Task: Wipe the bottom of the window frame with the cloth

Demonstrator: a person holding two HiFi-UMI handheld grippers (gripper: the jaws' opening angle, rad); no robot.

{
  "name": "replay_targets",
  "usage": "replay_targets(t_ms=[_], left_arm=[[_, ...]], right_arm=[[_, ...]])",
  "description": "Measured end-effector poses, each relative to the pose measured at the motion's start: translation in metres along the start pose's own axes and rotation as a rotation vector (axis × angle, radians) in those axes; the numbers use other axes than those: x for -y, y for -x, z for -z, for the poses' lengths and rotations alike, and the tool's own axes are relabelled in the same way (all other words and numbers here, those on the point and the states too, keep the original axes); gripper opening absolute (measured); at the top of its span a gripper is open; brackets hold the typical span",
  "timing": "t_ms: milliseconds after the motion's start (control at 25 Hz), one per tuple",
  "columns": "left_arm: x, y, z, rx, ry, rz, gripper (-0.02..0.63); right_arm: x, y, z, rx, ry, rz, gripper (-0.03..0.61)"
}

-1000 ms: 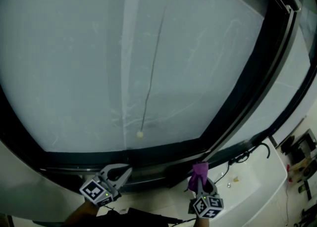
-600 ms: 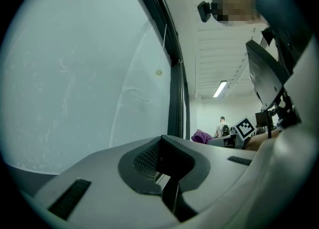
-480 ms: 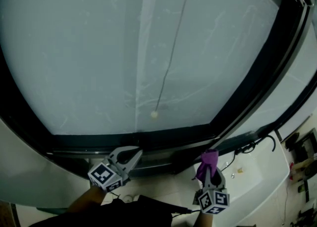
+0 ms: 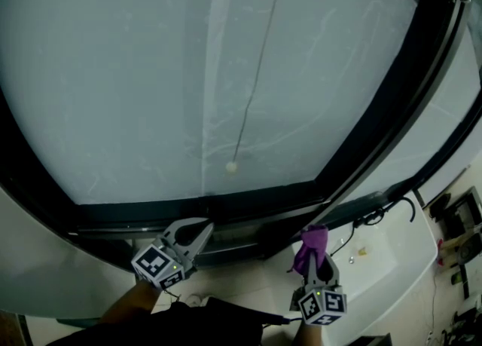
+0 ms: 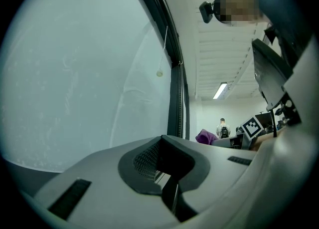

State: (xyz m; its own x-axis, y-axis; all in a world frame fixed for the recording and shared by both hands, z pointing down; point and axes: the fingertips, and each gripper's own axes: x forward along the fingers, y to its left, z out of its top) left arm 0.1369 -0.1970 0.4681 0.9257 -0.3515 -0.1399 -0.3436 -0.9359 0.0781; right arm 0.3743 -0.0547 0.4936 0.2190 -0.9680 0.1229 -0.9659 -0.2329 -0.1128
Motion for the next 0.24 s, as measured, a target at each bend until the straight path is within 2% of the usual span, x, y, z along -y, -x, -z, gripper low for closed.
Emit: replay_targets(t_ms=[240], left_arm=[[0.0047,0.0015,0.0042,-0.020,0.016,0.003,0.005]], right_arm=[[0.0000,0.0007,0.0004,-0.006,0.024,-0.015,0.080]])
